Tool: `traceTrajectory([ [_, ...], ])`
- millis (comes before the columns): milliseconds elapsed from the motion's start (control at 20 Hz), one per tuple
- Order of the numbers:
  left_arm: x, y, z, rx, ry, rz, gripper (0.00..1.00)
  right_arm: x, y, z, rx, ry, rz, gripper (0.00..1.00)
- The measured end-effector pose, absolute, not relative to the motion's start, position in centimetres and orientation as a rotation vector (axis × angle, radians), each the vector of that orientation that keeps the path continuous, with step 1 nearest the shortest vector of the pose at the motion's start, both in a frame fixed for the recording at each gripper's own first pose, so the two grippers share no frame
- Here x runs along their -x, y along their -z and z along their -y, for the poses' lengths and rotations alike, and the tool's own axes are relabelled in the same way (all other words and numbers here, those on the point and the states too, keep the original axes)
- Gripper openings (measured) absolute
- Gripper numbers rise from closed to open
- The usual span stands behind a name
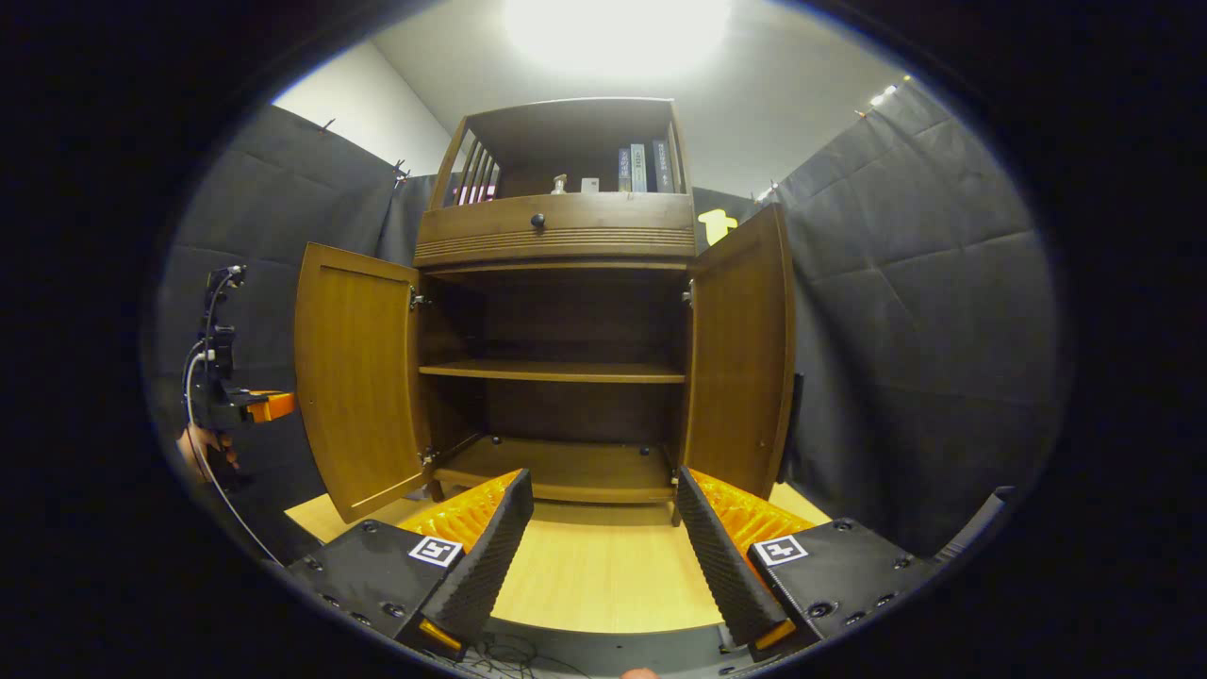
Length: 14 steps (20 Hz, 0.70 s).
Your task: Open the right door of the double-door shoe cabinet with the right hand, and open the left door with the left hand.
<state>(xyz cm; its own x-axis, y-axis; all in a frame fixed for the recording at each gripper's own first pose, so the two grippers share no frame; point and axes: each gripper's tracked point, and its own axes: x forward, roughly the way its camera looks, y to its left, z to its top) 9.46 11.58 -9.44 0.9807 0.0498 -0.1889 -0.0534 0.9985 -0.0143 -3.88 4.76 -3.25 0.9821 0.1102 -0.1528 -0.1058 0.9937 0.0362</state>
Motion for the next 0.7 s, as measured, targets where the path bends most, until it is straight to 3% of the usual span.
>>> traceTrajectory([
  [150,-6.6,6.1,-10.2,0.054,-0.055,-0.154,0.14,4.2,2.6,-3.7,-0.024,-0.115,-0.148,0.96],
  [350,-2.1,2.5,-7.7,0.053,-0.032,-0.115,0.18,5.1,1.8,-2.5,-0.045,-0.136,-0.132,0.93],
  [500,-0.1,1.2,-5.8,0.031,-0.015,-0.102,0.18,5.4,1.0,-1.6,-0.060,-0.140,-0.115,0.99],
  [700,2.0,0.6,-3.6,0.017,0.007,-0.103,0.13,5.7,0.8,-0.5,-0.062,-0.141,-0.105,0.93],
])
